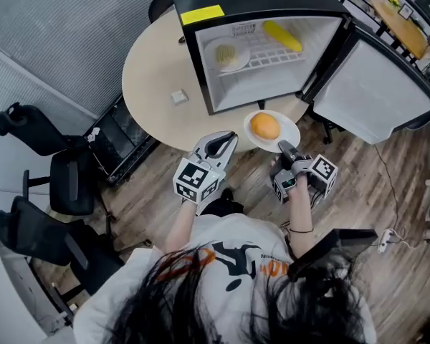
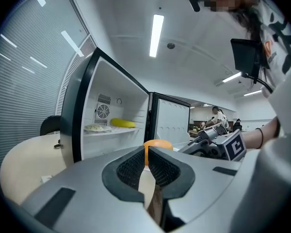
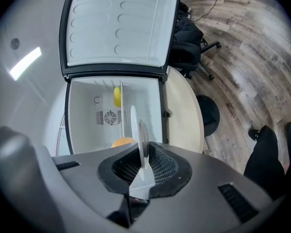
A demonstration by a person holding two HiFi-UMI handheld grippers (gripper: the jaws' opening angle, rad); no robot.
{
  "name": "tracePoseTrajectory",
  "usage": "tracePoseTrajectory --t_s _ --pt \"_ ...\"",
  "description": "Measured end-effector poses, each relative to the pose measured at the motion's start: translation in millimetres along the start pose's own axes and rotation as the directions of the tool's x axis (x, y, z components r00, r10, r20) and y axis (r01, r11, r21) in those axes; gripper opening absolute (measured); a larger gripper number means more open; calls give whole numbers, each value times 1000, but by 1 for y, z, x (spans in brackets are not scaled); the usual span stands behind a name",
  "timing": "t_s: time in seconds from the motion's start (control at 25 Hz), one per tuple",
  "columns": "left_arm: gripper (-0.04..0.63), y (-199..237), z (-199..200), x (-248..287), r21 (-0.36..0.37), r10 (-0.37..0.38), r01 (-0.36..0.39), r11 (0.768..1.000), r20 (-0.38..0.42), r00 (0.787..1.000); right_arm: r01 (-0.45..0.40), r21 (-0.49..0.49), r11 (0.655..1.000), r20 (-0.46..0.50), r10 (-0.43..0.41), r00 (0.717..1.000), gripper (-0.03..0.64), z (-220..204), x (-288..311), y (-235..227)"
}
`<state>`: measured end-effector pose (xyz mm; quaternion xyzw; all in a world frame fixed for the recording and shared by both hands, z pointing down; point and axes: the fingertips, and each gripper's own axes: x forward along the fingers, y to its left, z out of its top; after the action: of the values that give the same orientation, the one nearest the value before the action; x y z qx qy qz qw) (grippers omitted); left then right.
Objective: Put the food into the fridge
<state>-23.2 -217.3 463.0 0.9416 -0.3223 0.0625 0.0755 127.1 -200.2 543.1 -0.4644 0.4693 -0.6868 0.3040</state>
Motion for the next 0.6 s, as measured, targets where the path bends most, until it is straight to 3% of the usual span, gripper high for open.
tracePoseTrajectory --t_s 0.32,0.6 --pt "14 25 -3 18 5 -88 88 996 -15 996 6 16 1000 52 -7 999 38 10 37 7" --pt "14 46 -14 18 -11 -91 90 996 -24 996 24 19 1000 66 -25 998 38 22 61 9"
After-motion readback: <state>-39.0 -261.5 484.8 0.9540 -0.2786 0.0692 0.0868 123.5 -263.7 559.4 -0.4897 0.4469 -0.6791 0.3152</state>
